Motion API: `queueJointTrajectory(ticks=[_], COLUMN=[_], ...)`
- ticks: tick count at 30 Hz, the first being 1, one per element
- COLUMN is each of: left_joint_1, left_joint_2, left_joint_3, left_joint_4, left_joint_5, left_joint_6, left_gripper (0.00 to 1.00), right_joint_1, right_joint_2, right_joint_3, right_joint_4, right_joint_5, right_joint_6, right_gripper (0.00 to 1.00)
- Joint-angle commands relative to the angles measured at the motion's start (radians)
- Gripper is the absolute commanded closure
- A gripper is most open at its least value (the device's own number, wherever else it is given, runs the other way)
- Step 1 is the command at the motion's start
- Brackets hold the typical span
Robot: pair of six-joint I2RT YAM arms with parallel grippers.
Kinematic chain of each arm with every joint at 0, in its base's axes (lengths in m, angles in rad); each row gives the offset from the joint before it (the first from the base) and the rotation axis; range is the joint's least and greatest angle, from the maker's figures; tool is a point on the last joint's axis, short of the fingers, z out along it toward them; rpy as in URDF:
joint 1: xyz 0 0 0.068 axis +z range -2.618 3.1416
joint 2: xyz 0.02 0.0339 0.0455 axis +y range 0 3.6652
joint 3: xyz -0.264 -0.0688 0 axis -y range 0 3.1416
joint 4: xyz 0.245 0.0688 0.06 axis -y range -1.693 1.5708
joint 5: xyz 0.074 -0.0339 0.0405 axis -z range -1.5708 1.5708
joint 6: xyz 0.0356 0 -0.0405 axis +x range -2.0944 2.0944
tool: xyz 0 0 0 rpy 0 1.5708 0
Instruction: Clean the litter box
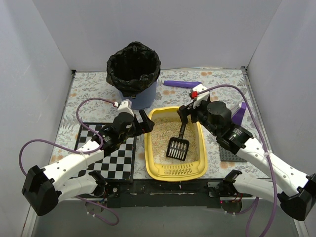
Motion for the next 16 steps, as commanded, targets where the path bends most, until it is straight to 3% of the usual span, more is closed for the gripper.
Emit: queueJointTrajectory(ticks=[1, 16], left_joint_1=[-0.003, -0.003], left_joint_2=[-0.037, -0.087], left_joint_3=[0.030, 0.032], left_joint_4=[-0.021, -0.050], left_joint_5=[-0.041, -0.068], left_joint_6=[0.014, 0.025], left_gripper=[0.02, 0.02], right_joint_1=[-0.002, -0.003], right_joint_2=[-0.052, -0.102], right_joint_3=[-0.045, -0.087], right_joint_4=[0.112, 0.068], right_joint_5=[0.157, 0.201], right_joint_6=[0.048, 0.125], right_gripper=[0.09, 0.09])
